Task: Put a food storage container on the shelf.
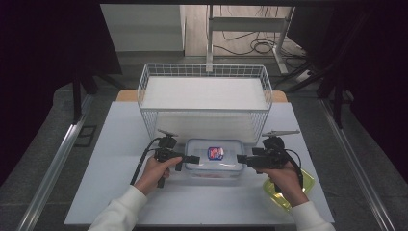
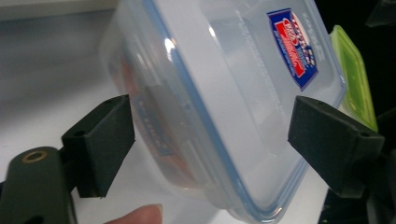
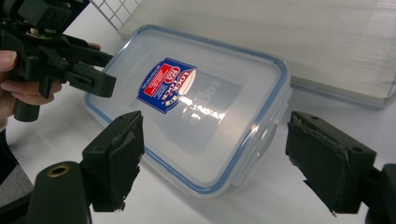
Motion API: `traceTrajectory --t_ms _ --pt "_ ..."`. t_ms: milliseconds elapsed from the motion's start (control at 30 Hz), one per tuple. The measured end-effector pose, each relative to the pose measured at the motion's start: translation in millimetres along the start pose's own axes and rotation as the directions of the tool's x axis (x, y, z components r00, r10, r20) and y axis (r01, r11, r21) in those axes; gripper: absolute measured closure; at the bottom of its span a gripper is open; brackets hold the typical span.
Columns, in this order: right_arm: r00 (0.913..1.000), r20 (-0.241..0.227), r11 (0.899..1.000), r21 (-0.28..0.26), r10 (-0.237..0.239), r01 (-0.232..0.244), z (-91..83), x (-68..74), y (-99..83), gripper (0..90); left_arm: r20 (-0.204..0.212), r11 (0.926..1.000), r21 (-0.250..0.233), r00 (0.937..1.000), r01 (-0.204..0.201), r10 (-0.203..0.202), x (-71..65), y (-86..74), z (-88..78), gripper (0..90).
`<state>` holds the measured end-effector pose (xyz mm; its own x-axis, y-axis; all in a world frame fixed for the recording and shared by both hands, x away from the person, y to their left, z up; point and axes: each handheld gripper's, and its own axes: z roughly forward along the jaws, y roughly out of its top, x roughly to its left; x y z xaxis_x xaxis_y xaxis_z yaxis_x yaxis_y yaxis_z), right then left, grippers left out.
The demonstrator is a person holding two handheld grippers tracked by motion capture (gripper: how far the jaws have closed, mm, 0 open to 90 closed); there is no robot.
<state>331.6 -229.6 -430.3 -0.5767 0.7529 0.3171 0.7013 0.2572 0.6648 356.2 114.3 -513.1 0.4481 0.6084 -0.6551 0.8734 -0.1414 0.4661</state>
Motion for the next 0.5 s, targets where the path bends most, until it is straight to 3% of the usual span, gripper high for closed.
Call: traceTrajectory --t_ms 100,300,500 --pt "1.0 -0.004 1.0 0.0 0.004 -0.004 1.8 -0.7 0.8 19.5 0.017 1.0 0.005 0.9998 0.007 -0.007 1.2 0.1 0.7 16.6" --pt "0.9998 -0.008 1.0 0.007 0.02 -0.02 5.1 -2.9 2.1 19.7 0.001 0.9999 -0.017 1.0 -0.001 0.001 0.0 0.8 -4.8 24.6" --pt "0.9973 -0.024 0.996 0.055 0.07 -0.068 18.4 -7.6 3.8 19.9 0.004 0.9998 -0.022 1.0 -0.003 0.003 0.8 0.1 -5.5 25.7"
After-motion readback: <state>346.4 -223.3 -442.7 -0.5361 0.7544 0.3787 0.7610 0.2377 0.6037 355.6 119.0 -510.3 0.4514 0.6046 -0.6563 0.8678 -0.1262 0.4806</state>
